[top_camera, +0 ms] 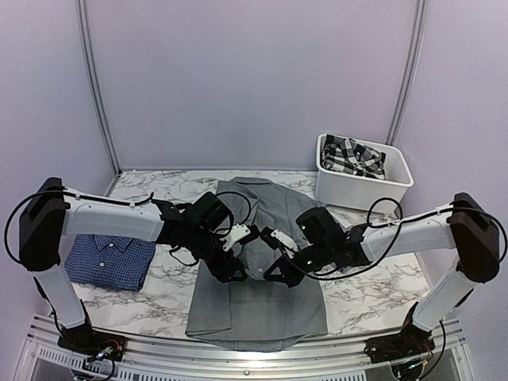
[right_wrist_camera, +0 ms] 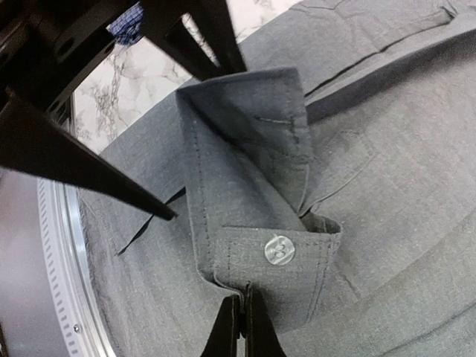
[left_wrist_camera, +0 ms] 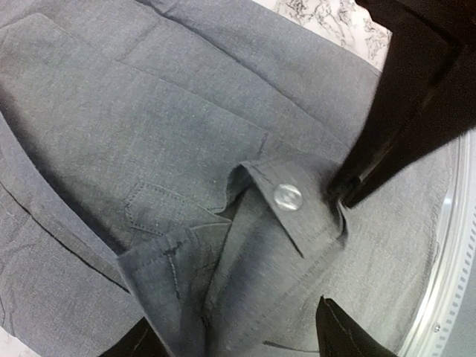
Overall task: Fold and stack the long sleeve shirts
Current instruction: Pass from the right arm to the left
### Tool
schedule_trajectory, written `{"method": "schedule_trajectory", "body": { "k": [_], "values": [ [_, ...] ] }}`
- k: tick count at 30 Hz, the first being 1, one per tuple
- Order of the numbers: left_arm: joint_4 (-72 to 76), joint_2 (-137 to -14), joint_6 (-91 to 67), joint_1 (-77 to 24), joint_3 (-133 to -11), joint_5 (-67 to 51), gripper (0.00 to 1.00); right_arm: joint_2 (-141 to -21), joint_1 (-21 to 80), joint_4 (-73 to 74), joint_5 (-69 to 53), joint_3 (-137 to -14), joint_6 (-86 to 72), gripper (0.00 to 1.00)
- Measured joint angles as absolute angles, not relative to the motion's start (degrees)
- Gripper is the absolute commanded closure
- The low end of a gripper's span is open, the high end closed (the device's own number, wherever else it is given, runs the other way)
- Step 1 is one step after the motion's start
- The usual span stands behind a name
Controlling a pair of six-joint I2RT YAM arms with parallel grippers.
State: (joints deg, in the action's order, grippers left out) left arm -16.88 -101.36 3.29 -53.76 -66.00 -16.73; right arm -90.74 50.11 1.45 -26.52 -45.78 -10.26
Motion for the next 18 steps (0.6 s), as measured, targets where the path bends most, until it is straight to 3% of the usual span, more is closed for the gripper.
{"method": "schedule_trajectory", "body": {
  "k": [6,10,14,16,18],
  "values": [
    [-17.0,-101.4,3.7,-54.9,-66.2,-19.0,0.32,-90.7,47.7,-1.0,-26.2,-45.8,-12.2,1.0],
    [-16.9,-102.0,4.0,-56.1,-67.1,-18.8,0.41,-90.7,47.3,-2.0,-26.3,-45.9,-12.9,1.0],
    [-16.6,-103.0,4.5,-56.2,-67.5,-17.1,0.65,-90.7,47.3,-3.0,-26.7,-45.9,-13.7,1.0],
    [-16.5,-103.5,4.3,-56.2,-67.5,-15.9,0.83,-90.7,47.3,-3.9,-27.1,-45.8,-14.4,0.99],
    [-16.5,-103.8,4.0,-56.2,-67.5,-14.6,1.0,-90.7,47.3,-4.8,-27.4,-45.5,-15.1,0.88]
  ]
}}
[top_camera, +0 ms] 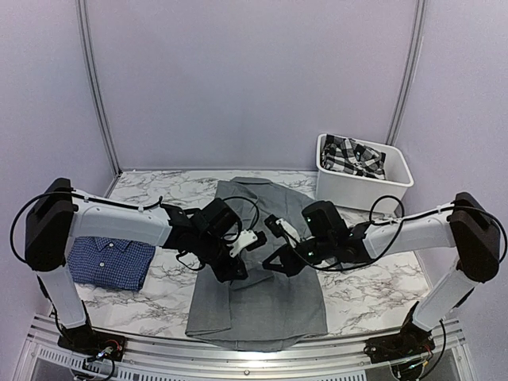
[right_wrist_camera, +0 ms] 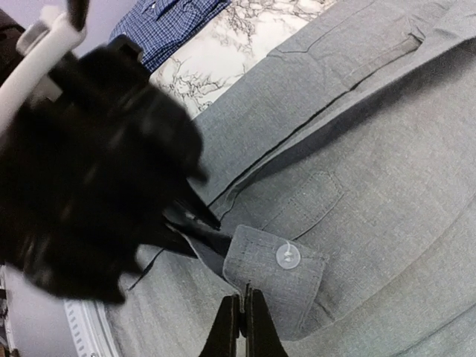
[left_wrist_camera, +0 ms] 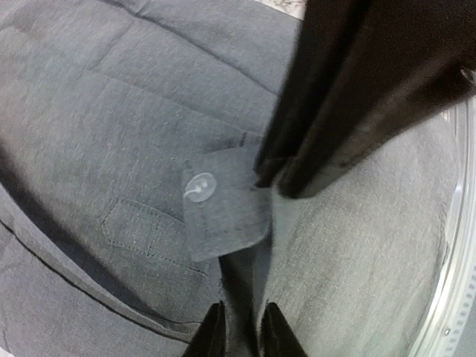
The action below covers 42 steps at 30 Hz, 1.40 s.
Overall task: Fold and stack the long sleeve shirts
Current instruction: Pass from the right arm to the left, then adjust the sleeve at the center of the board.
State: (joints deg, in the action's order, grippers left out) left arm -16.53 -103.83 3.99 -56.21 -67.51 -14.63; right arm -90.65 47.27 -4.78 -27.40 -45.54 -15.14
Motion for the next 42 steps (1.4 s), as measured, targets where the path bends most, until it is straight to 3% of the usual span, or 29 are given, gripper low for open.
{"method": "schedule_trajectory", "body": {
  "k": [5,7,18,30,36,42],
  "values": [
    [-16.4,-103.6,3.9,-56.3,-67.5,-10.6,1.0,-89.1,46.1,-5.9,-28.1,-44.4,-17.6,0.63],
    [-16.4,-102.5,3.8,-56.3,-67.5,-8.6,1.0,-87.8,44.5,-6.4,-27.9,-44.3,-18.9,0.58],
    [-15.9,-86.0,11.2,-56.4,-77.0,4.9,1.0,-85.0,35.4,-10.5,-20.3,-46.0,-25.0,0.52],
    [-4.0,-87.0,27.5,-54.1,-82.3,19.7,1.0,-95.9,33.8,-17.4,-18.0,-50.5,-28.5,0.46],
    [-3.2,-87.2,30.0,-52.6,-82.4,17.8,1.0,-99.8,33.8,-22.8,-19.0,-50.9,-30.8,0.44],
    [-7.7,-84.2,34.4,-53.1,-78.0,6.2,1.0,-100.3,33.8,-24.4,-17.9,-51.8,-31.7,0.44]
  ]
}}
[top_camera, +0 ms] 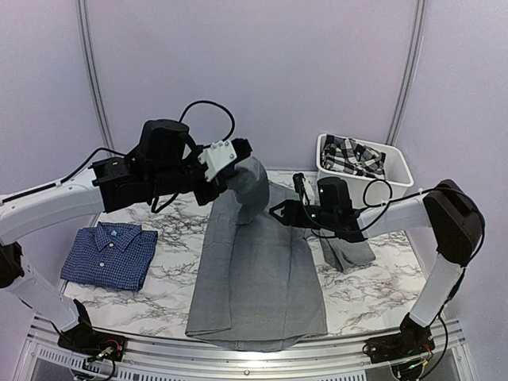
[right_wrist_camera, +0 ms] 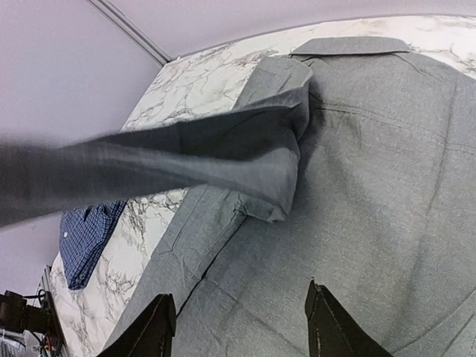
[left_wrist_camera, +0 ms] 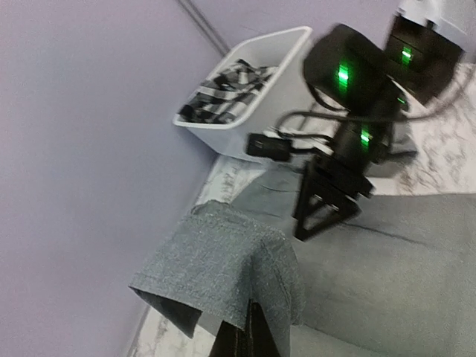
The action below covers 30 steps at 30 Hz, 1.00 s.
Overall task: Fold and stack the long sleeve shirts
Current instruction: Adjust the sleeve at the center of the board.
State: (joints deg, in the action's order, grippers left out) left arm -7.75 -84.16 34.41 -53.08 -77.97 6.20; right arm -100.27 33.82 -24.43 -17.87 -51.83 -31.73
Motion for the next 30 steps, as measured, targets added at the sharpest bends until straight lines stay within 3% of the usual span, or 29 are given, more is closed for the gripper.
{"method": "schedule_trajectory", "body": {
  "k": [10,21,30],
  "values": [
    [-18.9,-74.4,32.3,-61.1,-58.5,-5.0,1.0,-101.8,33.8,-21.8,-16.2,-54.0,-31.0,0.44],
    [-24.8,-78.8,26.0,-67.1,-54.1,2.5,1.0,-112.1,33.7,-16.2,-17.3,-69.4,-27.8,0.45],
    [-24.5,-78.3,25.3,-67.1,-54.1,11.5,1.0,-115.9,34.3,-12.4,-20.0,-71.5,-24.3,0.42]
  ]
}}
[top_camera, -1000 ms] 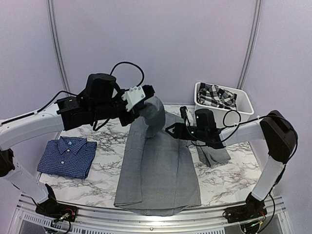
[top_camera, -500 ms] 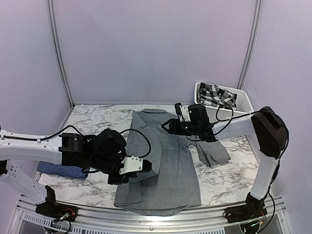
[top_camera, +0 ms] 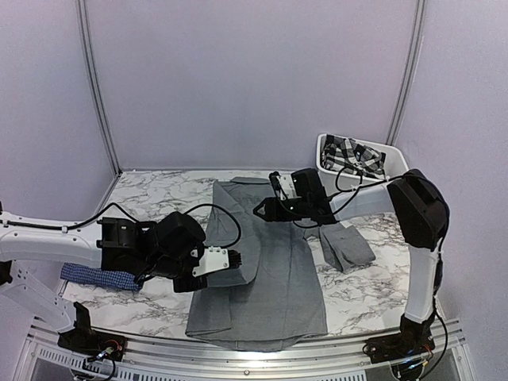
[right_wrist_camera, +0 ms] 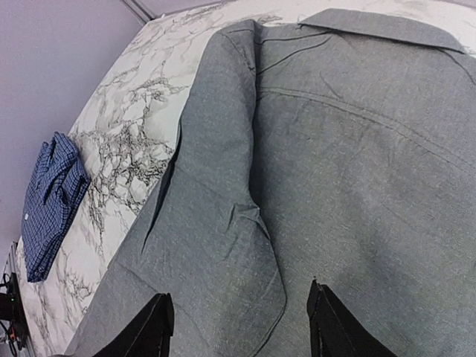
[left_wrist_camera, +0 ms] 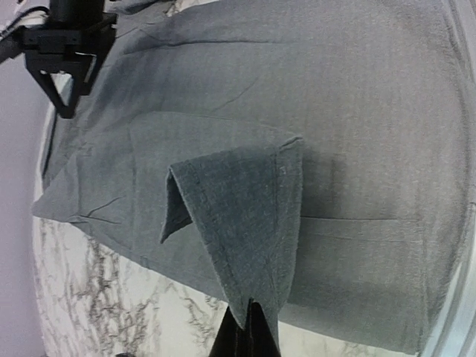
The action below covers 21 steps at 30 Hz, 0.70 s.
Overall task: Fold and stack the long sleeve shirts
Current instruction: Adjust the sleeve at the center of the board.
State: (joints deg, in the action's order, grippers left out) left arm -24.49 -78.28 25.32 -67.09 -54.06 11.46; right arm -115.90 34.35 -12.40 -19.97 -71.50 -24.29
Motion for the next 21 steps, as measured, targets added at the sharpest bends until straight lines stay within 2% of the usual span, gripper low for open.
{"method": "schedule_trajectory", "body": {
  "k": [4,10,15,21],
  "values": [
    [-21.0,-76.7,29.5,-66.8,-53.6,18.7,1.0,-117.6,34.8,-10.1,-20.1,-74.4,-22.2,0.43],
    [-4.0,-76.7,43.2,-60.9,-54.1,23.5,1.0,-117.3,32.9,-9.5,-20.0,-74.5,-22.4,0.44],
    [5.1,-86.1,52.0,-54.5,-67.7,19.0,1.0,-114.6,28.8,-9.3,-19.3,-72.4,-23.0,0.44],
    [11.9,-92.5,57.3,-54.2,-77.2,9.2,1.0,-109.8,26.7,-9.4,-17.9,-69.8,-23.3,0.44]
  ]
}}
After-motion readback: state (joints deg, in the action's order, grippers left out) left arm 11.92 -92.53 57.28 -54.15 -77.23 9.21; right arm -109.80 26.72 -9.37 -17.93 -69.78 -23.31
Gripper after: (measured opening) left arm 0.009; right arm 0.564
